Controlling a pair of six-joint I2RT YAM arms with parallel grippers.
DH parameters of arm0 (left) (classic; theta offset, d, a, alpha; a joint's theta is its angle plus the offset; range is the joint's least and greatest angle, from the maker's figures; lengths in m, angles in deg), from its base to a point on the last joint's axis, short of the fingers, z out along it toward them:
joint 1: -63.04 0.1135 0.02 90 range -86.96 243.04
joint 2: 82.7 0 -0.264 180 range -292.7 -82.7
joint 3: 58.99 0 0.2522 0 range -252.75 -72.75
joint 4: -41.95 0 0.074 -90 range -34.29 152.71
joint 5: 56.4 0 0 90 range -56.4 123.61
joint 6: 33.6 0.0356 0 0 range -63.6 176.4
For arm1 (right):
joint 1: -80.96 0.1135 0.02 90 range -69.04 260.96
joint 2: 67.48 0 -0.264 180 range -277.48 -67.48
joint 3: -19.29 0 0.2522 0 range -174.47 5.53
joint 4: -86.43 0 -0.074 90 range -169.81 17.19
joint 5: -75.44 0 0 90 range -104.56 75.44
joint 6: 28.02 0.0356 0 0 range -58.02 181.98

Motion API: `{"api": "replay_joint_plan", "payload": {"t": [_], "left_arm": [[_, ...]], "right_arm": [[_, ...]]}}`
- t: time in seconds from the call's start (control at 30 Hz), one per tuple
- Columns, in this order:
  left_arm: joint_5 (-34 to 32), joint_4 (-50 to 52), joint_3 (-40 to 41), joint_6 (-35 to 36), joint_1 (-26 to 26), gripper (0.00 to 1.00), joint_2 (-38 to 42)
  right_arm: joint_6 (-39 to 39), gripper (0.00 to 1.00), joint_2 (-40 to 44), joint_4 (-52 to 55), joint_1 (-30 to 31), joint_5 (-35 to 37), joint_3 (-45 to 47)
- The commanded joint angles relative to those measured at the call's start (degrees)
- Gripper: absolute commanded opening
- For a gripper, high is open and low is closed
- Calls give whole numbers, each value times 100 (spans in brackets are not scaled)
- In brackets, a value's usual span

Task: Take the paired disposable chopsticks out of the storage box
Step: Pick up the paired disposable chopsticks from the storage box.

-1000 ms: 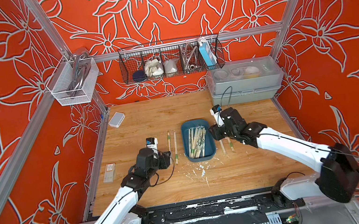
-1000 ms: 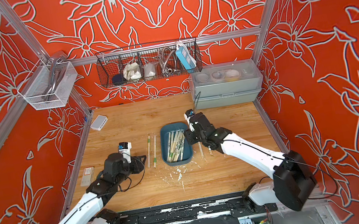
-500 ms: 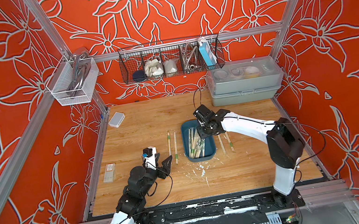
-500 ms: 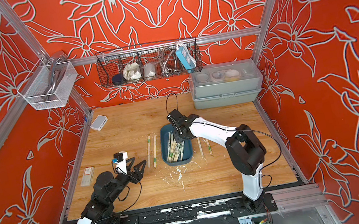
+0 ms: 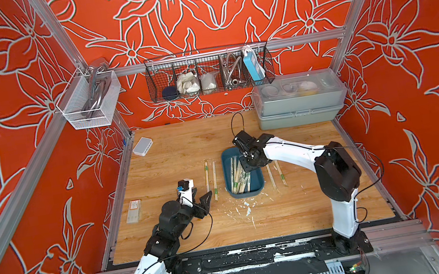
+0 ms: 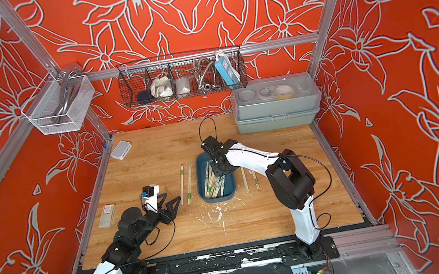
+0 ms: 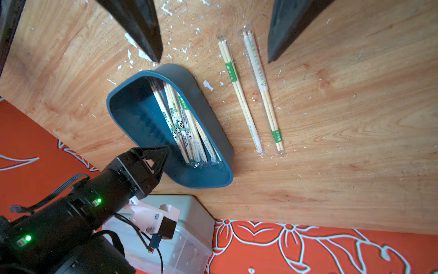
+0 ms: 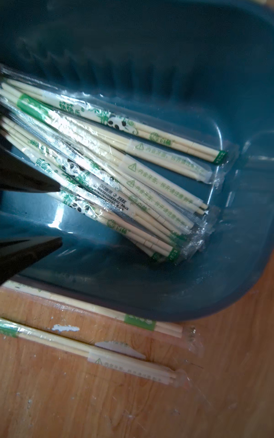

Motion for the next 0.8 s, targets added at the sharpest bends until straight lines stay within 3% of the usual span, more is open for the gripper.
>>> {"api": "replay_joint_plan", "payload": {"t": [0.0,0.13,0.33,0.77], "left_arm": [[137,-440,102,341,-31,70,439],[104,-383,164,368,-37,70,567],[190,-556,70,426,-37,70,153],[121,-598,29,459,-44,70,-4]], "right_arm": [[258,38,-485,874,76,292,-434],[414,36,-1122,1388,118,389,-1003],[571,36,-1679,1678,156,567,-1371],[952,37,-2444,1833,229,750,-1730]]}}
